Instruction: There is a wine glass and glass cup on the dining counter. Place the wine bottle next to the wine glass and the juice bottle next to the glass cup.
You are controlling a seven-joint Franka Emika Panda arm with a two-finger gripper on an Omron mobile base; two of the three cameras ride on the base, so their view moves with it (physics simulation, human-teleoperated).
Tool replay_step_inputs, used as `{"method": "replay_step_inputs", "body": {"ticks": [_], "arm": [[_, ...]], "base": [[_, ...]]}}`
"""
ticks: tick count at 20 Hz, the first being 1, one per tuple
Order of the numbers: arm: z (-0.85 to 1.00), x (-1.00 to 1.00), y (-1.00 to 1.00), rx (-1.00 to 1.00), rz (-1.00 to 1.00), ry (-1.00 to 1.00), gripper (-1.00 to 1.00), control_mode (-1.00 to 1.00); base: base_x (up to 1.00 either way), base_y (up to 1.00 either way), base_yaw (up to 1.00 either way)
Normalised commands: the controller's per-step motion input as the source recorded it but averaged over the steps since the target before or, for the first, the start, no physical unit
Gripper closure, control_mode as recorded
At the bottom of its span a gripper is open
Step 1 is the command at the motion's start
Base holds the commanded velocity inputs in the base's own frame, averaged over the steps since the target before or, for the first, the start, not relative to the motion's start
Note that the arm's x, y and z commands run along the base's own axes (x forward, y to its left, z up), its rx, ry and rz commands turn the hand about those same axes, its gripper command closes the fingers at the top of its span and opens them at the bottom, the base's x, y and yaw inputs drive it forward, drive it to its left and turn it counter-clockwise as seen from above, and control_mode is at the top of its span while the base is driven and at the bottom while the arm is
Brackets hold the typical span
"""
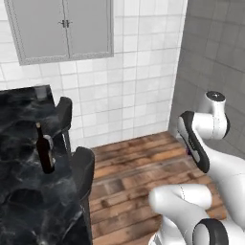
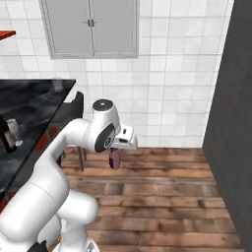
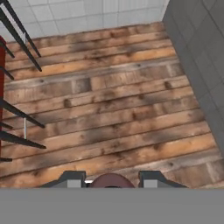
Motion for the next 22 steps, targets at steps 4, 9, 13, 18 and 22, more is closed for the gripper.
{"method": "replay_step_inputs", "body": {"ticks": [4, 9, 13, 18, 22], "arm": [[0.00, 0.00, 0.00, 0.00, 0.00, 0.00, 1.00, 1.00], [0.00, 0.00, 0.00, 0.00, 0.00, 0.00, 1.00, 1.00], [0.00, 0.00, 0.00, 0.00, 0.00, 0.00, 1.00, 1.00], [0.00, 0.00, 0.00, 0.00, 0.00, 0.00, 1.00, 1.00], [0.00, 0.00, 0.00, 0.00, 0.00, 0.00, 1.00, 1.00]], "base": [[0.74, -0.34, 0.10], [0.70, -0.33, 0.13], [0.66, -0.27, 0.24], [0.60, -0.24, 0.33], [0.55, -0.19, 0.41]]}}
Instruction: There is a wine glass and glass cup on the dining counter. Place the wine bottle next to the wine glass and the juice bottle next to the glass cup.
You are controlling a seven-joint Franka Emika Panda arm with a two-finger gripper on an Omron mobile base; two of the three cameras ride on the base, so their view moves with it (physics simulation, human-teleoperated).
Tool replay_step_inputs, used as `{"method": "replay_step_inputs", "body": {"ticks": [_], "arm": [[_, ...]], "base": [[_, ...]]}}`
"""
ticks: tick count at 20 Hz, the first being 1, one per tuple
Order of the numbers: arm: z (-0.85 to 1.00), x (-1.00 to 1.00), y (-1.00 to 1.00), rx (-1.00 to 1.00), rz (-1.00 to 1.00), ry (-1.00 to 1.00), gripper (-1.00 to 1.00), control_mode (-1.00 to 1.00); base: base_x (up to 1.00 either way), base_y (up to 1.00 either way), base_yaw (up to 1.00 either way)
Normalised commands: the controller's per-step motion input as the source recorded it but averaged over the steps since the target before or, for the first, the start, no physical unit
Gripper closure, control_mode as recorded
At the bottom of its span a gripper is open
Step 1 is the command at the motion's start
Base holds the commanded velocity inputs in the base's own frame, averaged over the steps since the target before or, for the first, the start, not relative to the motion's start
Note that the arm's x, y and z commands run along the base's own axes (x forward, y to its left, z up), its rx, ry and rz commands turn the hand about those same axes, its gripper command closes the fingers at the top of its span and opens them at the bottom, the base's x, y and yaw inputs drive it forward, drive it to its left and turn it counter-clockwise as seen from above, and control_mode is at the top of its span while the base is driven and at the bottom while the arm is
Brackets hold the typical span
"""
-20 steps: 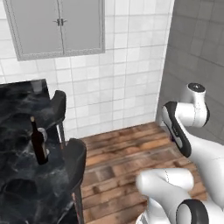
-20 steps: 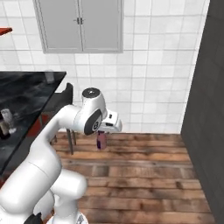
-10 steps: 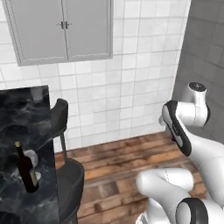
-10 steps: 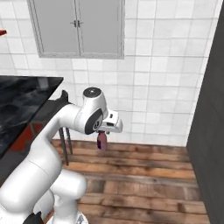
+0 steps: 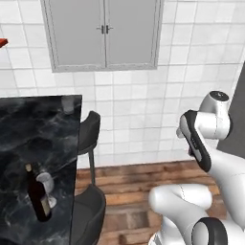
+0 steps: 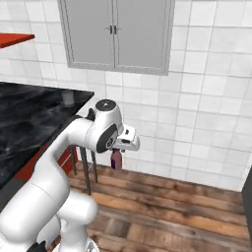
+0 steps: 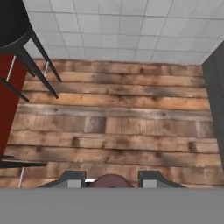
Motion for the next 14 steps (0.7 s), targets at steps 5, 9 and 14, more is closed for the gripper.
{"method": "replay_step_inputs", "body": {"ticks": [5, 9, 14], "arm": [[0.00, 0.00, 0.00, 0.00, 0.00, 0.00, 1.00, 1.00], [0.00, 0.00, 0.00, 0.00, 0.00, 0.00, 1.00, 1.00], [0.00, 0.00, 0.00, 0.00, 0.00, 0.00, 1.00, 1.00]], "base": [[0.56, -0.24, 0.36], [0.56, -0.26, 0.33], [0.53, -0.39, 0.19]]}}
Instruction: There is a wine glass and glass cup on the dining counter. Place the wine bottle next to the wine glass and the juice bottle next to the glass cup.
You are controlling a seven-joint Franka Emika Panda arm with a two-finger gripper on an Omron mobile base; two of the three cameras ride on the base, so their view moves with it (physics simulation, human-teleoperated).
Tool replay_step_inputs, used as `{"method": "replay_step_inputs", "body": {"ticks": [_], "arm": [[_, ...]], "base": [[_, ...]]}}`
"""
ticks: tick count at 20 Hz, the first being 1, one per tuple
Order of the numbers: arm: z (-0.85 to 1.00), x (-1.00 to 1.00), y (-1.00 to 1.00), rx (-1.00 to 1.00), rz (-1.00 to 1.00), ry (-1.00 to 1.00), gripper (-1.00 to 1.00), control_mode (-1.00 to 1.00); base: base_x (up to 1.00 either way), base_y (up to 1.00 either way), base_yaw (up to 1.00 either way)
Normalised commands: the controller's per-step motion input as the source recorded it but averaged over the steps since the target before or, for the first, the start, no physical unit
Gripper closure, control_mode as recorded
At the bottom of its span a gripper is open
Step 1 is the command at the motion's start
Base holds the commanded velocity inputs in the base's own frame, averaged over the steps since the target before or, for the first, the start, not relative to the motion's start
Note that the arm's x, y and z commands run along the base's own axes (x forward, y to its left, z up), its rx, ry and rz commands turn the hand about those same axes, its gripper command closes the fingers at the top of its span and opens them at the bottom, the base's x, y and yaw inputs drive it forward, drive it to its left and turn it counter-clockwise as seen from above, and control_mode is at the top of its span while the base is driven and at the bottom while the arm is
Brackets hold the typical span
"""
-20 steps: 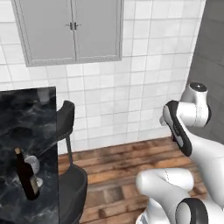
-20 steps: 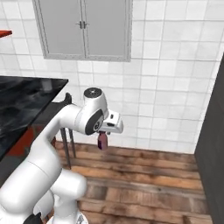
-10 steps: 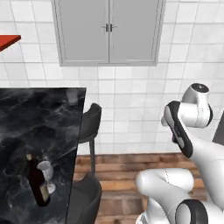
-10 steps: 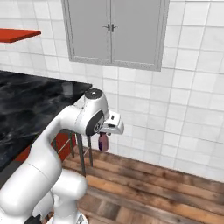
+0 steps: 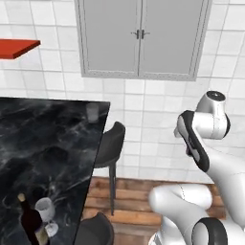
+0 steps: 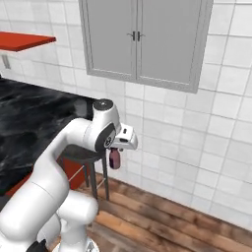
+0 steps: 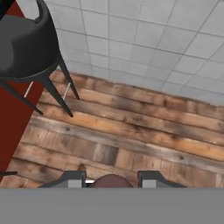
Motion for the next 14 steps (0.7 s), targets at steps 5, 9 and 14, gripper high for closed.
{"method": "replay_step_inputs", "body": {"ticks": [5, 9, 14], "arm": [[0.00, 0.00, 0.00, 0.00, 0.00, 0.00, 1.00, 1.00], [0.00, 0.00, 0.00, 0.00, 0.00, 0.00, 1.00, 1.00], [0.00, 0.00, 0.00, 0.00, 0.00, 0.00, 1.00, 1.00]], "base": [[0.51, -0.33, 0.30], [0.46, -0.29, 0.38], [0.41, -0.26, 0.46]]}}
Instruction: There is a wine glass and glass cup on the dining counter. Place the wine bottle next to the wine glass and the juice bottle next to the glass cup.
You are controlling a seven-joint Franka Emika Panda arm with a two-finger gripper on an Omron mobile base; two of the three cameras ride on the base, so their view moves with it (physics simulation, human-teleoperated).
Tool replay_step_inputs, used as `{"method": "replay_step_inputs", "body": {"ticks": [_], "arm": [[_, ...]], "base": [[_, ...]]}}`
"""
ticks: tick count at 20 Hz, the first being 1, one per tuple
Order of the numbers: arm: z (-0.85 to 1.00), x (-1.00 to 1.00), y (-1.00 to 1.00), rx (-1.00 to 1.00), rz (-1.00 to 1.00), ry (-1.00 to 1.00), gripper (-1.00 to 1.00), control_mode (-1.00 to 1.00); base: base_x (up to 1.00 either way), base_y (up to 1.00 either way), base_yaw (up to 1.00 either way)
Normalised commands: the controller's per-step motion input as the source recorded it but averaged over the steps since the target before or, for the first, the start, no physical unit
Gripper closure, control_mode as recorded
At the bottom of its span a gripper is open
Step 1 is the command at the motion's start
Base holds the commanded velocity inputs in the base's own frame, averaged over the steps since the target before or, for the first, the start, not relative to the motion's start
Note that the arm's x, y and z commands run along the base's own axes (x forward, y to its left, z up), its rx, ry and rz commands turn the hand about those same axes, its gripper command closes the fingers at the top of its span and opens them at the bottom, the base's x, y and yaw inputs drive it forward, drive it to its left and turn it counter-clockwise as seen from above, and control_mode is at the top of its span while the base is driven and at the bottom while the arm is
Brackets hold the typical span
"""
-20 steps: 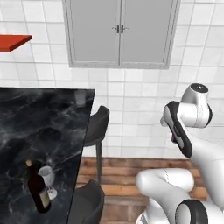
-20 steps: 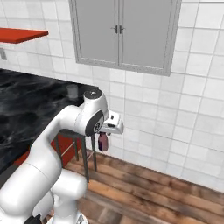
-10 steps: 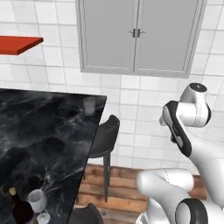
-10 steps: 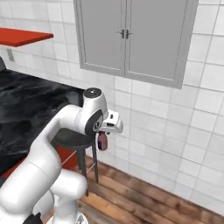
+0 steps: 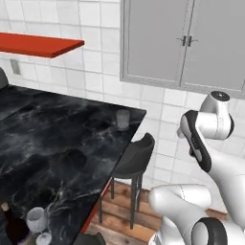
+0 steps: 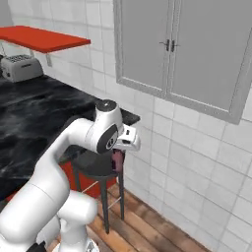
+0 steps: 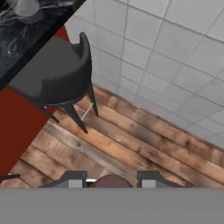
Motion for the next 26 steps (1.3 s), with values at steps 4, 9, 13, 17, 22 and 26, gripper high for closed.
{"method": "replay_step_inputs", "body": {"ticks": [4, 9, 13, 17, 22, 26], "arm": [[0.00, 0.00, 0.00, 0.00, 0.00, 0.00, 1.00, 1.00], [0.00, 0.00, 0.00, 0.00, 0.00, 0.00, 1.00, 1.00], [0.00, 0.00, 0.00, 0.00, 0.00, 0.00, 1.00, 1.00], [0.00, 0.00, 0.00, 0.00, 0.00, 0.00, 1.00, 1.00], [0.00, 0.00, 0.00, 0.00, 0.00, 0.00, 1.00, 1.00], [0.00, 0.00, 0.00, 0.00, 0.00, 0.00, 1.00, 1.00]], "base": [[0.38, -0.25, 0.48], [0.39, -0.25, 0.47], [0.39, -0.29, 0.43], [0.37, -0.33, 0.38], [0.49, -0.30, 0.32], [0.27, -0.26, 0.15]]}}
